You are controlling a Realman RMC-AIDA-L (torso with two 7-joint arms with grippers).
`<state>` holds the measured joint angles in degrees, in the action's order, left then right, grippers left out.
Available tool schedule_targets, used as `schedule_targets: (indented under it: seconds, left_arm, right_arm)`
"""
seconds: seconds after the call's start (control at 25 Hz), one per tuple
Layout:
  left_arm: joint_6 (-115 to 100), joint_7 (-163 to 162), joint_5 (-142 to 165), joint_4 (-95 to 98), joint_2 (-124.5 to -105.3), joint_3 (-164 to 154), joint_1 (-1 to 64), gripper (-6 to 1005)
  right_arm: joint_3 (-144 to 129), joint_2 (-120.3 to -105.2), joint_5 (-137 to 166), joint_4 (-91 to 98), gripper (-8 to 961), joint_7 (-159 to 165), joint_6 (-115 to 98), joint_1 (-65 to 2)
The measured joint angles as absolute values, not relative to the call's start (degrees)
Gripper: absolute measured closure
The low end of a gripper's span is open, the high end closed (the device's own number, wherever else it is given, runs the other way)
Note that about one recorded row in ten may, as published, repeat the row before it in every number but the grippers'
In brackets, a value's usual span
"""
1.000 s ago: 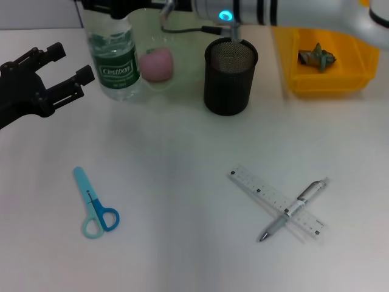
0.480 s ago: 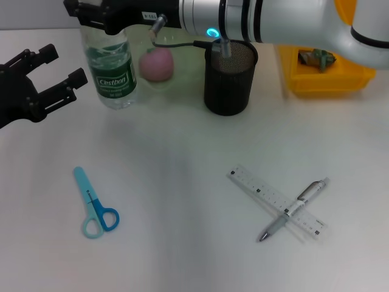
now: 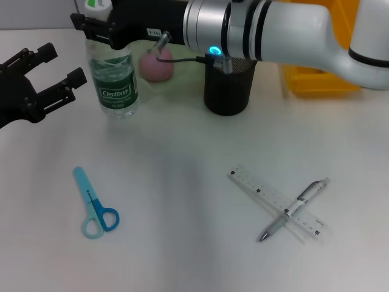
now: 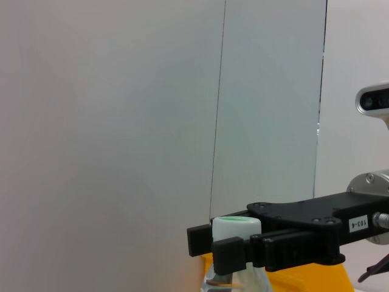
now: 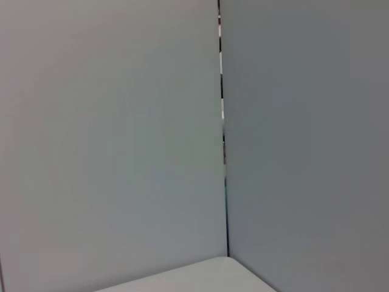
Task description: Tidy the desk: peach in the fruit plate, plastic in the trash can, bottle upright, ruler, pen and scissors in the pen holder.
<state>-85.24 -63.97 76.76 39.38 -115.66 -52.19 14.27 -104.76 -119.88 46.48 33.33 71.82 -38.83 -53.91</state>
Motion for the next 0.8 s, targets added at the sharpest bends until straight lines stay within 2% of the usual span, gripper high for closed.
schedule_targets:
  seconds: [0.8]
  left_arm:
    - [-85.88,-63.99,76.98,39.38,-115.87,-52.20,14.66,207]
  right_arm:
    - [-107.27,-119.88,40.89,29.71,513,65.25,-39.38,-53.02]
